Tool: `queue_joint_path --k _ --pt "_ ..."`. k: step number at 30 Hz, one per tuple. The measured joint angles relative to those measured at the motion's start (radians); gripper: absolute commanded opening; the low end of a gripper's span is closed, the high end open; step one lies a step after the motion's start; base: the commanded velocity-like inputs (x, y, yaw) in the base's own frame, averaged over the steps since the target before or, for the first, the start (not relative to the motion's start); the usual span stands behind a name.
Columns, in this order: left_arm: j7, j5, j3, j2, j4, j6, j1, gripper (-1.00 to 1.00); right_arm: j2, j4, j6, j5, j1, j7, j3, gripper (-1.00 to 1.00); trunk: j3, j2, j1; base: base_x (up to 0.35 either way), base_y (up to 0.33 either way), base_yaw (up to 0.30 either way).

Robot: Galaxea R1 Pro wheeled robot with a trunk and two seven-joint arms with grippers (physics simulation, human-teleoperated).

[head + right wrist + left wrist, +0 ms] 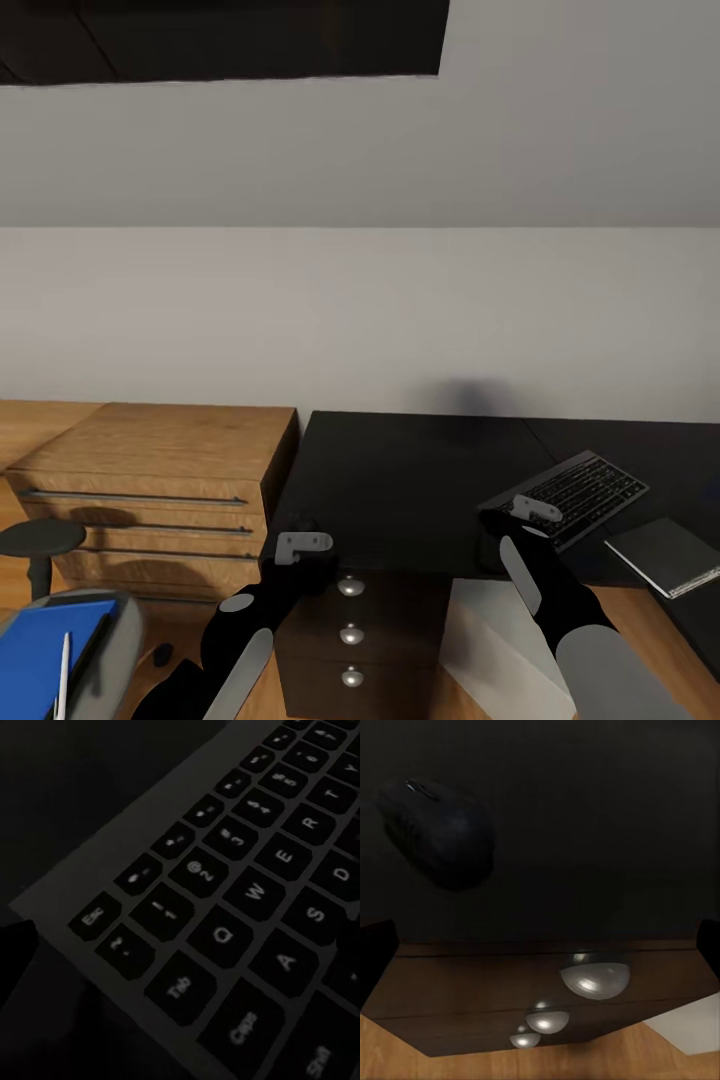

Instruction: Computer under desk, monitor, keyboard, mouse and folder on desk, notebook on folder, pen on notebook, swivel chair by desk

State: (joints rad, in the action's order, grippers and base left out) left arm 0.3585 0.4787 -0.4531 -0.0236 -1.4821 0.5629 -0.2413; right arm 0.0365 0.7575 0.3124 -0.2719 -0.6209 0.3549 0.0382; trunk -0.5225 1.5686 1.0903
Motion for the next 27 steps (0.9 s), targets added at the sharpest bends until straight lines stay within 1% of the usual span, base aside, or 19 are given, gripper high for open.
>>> queue_joint_path --k 15,23,27 --pt "0.000 0.000 0.000 0.000 0.000 0.000 0.000 1.00 -0.001 0.000 0.000 0.000 0.000 0.000 0.000 1.00 0.000 0.000 0.000 0.000 0.000 0.000" --pt "0.000 -0.001 -0.001 0.002 0.023 -0.001 0.000 1.00 0.000 0.004 -0.008 0.007 0.000 0.001 0.001 1.00 0.000 0.000 -0.001 0.215 -0.027 0.000" --pt "0.000 -0.002 -0.001 0.003 0.026 -0.001 0.000 1.00 0.000 0.006 -0.012 0.008 0.000 0.002 0.002 1.00 0.000 0.000 0.000 0.106 -0.017 0.000"
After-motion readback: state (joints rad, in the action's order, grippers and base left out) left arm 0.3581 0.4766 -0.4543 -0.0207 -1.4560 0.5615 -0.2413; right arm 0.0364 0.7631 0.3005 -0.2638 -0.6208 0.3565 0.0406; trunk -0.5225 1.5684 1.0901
